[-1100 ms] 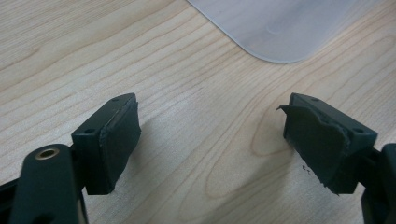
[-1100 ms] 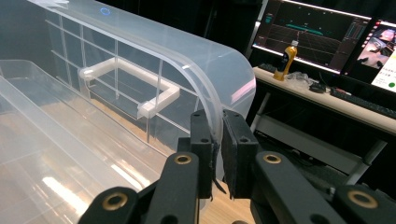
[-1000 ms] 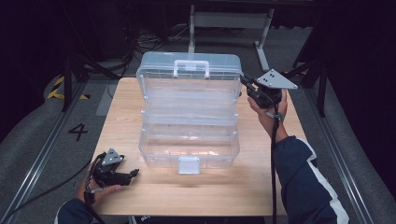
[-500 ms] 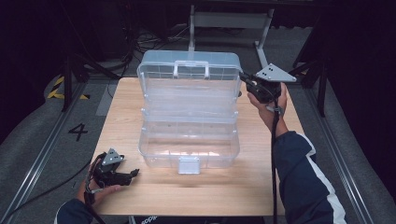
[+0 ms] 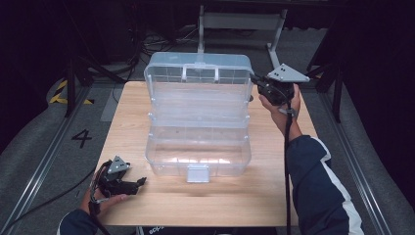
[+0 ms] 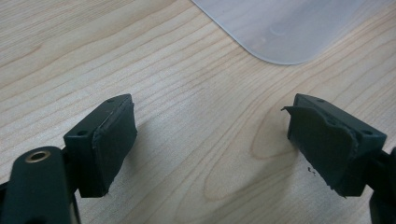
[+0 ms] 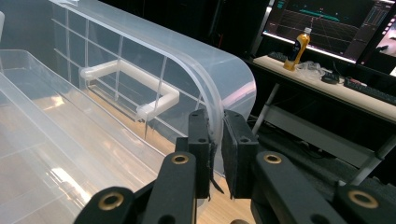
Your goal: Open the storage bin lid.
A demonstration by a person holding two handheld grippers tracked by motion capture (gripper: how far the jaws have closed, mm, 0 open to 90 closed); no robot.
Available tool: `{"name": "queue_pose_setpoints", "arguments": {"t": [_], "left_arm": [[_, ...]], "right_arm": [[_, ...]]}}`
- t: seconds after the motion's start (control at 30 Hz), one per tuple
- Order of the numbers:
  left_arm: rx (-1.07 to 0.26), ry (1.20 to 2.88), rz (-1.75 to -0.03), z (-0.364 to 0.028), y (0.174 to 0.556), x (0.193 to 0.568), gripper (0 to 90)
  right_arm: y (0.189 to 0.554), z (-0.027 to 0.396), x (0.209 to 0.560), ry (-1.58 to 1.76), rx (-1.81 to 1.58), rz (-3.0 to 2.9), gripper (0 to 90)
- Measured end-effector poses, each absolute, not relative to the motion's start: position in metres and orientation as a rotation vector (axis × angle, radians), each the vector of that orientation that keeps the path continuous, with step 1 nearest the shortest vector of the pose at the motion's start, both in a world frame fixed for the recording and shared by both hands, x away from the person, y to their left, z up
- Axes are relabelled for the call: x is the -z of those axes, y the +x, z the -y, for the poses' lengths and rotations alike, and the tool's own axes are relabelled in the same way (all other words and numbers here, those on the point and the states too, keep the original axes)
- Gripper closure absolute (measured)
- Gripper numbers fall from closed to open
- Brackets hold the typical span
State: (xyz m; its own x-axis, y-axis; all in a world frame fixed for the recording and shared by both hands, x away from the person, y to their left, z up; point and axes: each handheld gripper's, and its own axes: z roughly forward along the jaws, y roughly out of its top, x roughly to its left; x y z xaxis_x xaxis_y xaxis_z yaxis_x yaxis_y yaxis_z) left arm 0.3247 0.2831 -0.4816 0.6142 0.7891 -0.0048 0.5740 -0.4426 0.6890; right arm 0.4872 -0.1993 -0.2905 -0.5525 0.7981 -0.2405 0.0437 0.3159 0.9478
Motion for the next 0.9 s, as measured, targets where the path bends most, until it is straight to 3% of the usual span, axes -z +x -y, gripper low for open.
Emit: {"name": "queue_pose_setpoints", "arguments": {"t": [0.9], "left_arm": [[-0.41,2.184,-1.062,-0.282,0.326,0.482,15.0]], "right_arm": [[0.502,0.2,0.289,0.811,-1.319,-1.86,83.5]]}}
